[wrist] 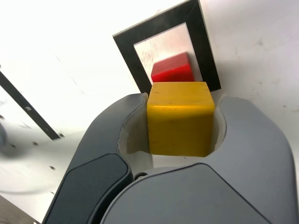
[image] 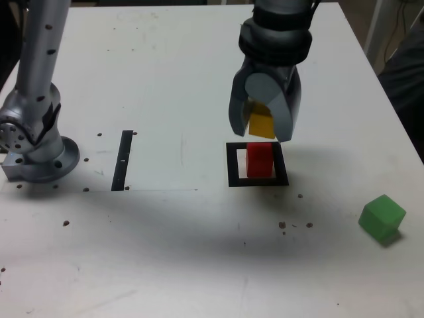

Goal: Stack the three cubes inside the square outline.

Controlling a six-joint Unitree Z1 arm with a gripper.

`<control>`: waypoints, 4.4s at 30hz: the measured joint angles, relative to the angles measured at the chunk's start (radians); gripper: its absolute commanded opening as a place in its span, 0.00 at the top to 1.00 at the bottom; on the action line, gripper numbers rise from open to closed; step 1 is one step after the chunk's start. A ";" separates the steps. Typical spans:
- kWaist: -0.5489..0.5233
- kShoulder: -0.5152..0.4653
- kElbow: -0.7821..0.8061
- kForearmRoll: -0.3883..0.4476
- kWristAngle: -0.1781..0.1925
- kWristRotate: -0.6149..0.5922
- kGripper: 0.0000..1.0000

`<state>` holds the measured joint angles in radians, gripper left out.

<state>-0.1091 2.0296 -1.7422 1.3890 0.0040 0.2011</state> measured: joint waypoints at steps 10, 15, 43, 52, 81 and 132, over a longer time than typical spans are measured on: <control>0.048 -0.008 0.084 -0.040 -0.081 -0.107 0.68; 0.048 -0.007 0.092 -0.056 -0.093 -0.118 0.68; 0.048 0.050 0.106 -0.135 -0.108 -0.114 0.00; 0.039 -0.009 0.118 -0.140 -0.002 -0.114 0.00; -0.127 0.127 -0.370 -0.018 0.190 0.034 0.00; -0.190 0.485 -0.680 0.010 0.066 0.506 0.05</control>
<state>-0.2991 2.5148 -2.4221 1.3989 0.0699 0.7066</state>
